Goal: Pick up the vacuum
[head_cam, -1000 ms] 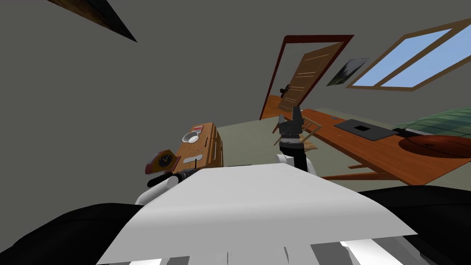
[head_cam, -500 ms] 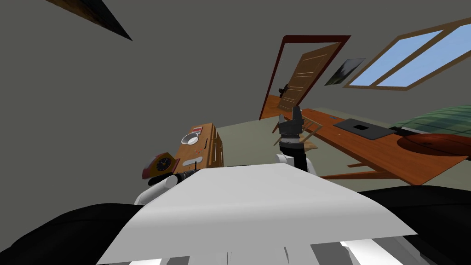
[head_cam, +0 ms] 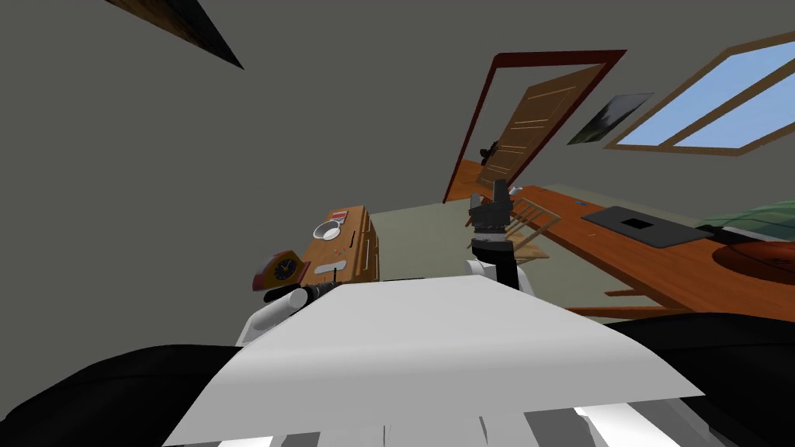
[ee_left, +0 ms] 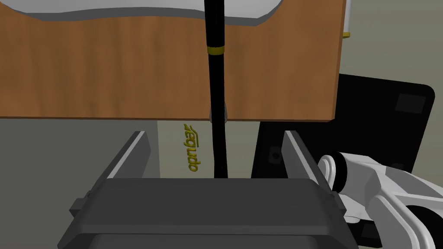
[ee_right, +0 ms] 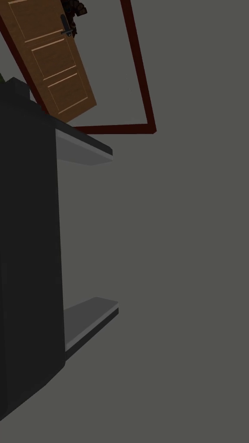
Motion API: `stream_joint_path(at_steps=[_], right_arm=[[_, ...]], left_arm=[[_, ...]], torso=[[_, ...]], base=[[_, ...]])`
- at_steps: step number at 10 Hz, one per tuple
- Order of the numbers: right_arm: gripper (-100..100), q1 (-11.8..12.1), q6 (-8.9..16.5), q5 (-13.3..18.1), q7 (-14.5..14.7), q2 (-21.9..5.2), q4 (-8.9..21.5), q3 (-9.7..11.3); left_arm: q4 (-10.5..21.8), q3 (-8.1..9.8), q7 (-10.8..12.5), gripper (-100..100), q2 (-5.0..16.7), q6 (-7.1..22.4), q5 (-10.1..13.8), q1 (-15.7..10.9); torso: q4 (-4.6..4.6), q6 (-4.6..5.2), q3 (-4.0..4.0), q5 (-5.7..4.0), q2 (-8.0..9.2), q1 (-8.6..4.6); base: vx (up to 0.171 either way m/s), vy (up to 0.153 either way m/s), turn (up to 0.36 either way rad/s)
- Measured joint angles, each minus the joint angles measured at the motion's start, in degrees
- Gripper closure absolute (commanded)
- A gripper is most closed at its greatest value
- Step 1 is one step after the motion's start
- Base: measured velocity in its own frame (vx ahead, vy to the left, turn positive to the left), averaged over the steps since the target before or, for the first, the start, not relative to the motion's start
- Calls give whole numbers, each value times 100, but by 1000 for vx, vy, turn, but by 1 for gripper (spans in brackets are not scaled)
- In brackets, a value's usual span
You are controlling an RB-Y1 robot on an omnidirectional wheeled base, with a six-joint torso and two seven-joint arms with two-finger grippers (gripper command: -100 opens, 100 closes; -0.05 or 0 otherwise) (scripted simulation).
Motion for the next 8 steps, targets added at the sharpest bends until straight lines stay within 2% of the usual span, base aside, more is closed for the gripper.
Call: stream_joint_path(at_steps=[4, 7, 8], right_arm=[[0, 0, 0, 0, 0, 0, 0, 0], [0, 0, 0, 0, 0, 0, 0, 1], [0, -1, 0, 0, 0, 0, 0, 1]], left_arm=[[383, -389, -35, -100, -2, 119, -383, -728], [636, -623, -124, -100, 24, 190, -565, -1153], [651, -633, -131, 100, 25, 193, -574, -1170]], torso=[[0, 1, 0, 0, -1, 0], [-2, 9, -10, -2, -19, -20], [-2, 10, -8, -2, -14, -15]], base=[[-4, 10, 198], [25, -32, 95], [0, 0, 0]])
